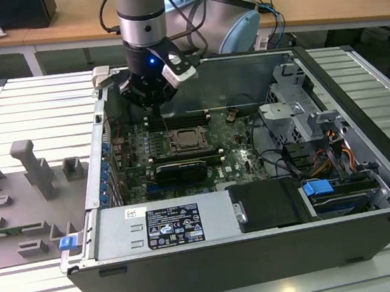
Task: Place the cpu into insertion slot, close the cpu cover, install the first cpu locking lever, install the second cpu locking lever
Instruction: 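Install the first cpu locking lever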
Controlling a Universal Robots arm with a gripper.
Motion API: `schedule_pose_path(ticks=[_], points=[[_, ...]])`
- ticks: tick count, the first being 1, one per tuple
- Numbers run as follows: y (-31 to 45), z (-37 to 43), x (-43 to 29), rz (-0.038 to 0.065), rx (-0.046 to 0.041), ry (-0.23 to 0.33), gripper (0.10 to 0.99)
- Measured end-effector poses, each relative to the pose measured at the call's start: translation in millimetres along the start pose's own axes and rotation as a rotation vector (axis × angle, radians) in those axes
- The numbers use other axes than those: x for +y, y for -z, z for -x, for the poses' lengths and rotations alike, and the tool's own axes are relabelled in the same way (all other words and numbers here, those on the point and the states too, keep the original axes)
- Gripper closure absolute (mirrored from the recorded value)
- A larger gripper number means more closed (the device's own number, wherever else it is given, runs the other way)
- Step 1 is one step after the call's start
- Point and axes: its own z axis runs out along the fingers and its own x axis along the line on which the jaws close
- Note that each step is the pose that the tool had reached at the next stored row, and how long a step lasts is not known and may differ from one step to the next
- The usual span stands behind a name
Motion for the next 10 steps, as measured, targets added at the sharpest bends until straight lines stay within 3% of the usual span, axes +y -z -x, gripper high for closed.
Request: schedule_pose_path(ticks=[6, 10], points=[[-2.4, 2.2, -0.5, 0.000, 0.0000, 0.000, 0.980], [-5.1, 8.6, -1.4, -0.001, 0.0001, 0.000, 0.980]])
